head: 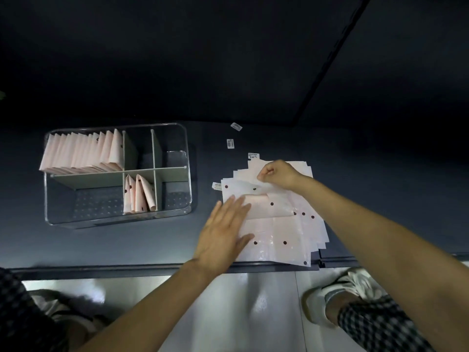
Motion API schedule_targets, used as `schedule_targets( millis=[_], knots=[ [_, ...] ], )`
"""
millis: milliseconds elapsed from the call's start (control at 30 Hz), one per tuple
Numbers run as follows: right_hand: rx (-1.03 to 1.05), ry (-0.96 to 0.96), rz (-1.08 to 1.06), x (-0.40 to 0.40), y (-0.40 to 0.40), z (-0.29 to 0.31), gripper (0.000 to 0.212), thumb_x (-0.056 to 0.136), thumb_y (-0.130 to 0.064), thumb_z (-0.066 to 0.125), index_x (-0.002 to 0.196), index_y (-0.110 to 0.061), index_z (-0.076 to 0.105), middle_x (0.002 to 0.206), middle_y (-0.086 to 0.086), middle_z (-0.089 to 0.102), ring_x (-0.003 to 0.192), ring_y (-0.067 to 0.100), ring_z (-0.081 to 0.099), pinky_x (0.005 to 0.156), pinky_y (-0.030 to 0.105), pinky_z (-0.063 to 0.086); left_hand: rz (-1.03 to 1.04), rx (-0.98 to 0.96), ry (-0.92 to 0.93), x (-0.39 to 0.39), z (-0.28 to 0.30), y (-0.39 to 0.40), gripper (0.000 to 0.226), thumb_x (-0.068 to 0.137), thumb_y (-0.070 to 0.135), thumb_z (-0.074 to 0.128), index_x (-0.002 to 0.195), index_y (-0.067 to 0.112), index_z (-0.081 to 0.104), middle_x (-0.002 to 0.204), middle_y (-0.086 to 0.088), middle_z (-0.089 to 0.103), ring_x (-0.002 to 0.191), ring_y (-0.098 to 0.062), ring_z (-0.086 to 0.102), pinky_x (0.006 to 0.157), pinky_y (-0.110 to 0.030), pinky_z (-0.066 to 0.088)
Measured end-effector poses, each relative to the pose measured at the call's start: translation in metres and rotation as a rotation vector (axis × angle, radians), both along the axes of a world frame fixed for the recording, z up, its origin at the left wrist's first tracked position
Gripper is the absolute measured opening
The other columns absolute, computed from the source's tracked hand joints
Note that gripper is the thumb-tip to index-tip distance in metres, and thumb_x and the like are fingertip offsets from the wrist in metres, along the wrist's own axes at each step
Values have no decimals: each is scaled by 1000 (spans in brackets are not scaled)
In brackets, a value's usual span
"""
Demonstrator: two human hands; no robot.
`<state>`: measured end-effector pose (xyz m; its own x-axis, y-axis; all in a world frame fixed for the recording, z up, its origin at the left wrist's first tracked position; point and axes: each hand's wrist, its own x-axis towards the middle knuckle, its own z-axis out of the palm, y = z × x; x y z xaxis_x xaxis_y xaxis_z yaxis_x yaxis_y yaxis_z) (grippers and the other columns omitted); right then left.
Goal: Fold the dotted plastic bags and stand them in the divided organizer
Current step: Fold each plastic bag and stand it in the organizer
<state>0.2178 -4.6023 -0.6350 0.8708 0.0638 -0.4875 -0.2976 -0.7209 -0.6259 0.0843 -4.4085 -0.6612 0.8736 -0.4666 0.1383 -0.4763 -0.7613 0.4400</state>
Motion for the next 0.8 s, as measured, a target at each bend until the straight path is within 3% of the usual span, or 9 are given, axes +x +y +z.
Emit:
schedule_targets(
  millis=[133,267,333,400,500,600,733,800],
  knots=[
    [-69,-15,-80,9,0,-14,10,87,-18,65,88,-10,70,104,2,69,105,19,60,96,31,45,-104,301,118,4,-18,-8,76,96,55,30,150,13,-3,157,-1,-13,145,-18,-14,111,-34,-22],
    [-198,-23,-101,10,-2,-17,19,91,-26,58,94,-10,68,108,5,68,107,24,59,90,30,45,-148,407,166,8,-31,-9,78,94,61,15,147,12,-17,152,0,-26,142,-15,-24,110,-31,-23],
    [-456,-180,-44,0,1,-11,28,95,-31,49,105,-11,65,111,9,64,108,28,54,89,34,44,-166,429,183,10,-33,-10,78,94,61,12,145,13,-20,153,0,-27,138,-13,-29,112,-32,-21],
    [-640,-491,59,-19,6,-7,31,96,-31,46,115,-12,61,118,10,59,111,29,50,92,38,38,-174,445,198,11,-34,-10,78,93,62,12,145,14,-21,154,-1,-27,138,-14,-29,114,-33,-19],
    [-508,-785,337,-58,16,-11,36,93,-26,54,125,-10,58,131,11,55,119,30,52,103,42,38,-167,447,200,12,-34,-10,78,92,65,12,147,18,-19,154,-5,-27,141,-19,-27,115,-34,-17],
    [-493,-644,645,-92,14,-30,51,96,-32,49,140,-9,41,149,8,37,138,25,34,116,41,19,-160,463,207,14,-34,-7,76,91,66,13,148,25,-16,152,-9,-29,141,-23,-27,116,-35,-16],
    [-592,-423,608,-110,-27,-48,61,100,-44,28,150,-13,10,157,0,3,146,17,6,120,34,3,-180,504,205,20,-34,-1,71,90,67,10,140,33,-28,151,-4,-31,141,-19,-27,115,-37,-17],
    [-661,-397,577,-114,-50,-48,62,100,-47,21,150,-14,3,155,-3,-5,146,15,0,119,31,-3,-191,509,212,24,-32,3,66,90,66,9,138,39,-27,152,0,-29,142,-16,-24,117,-40,-13]
  ],
)
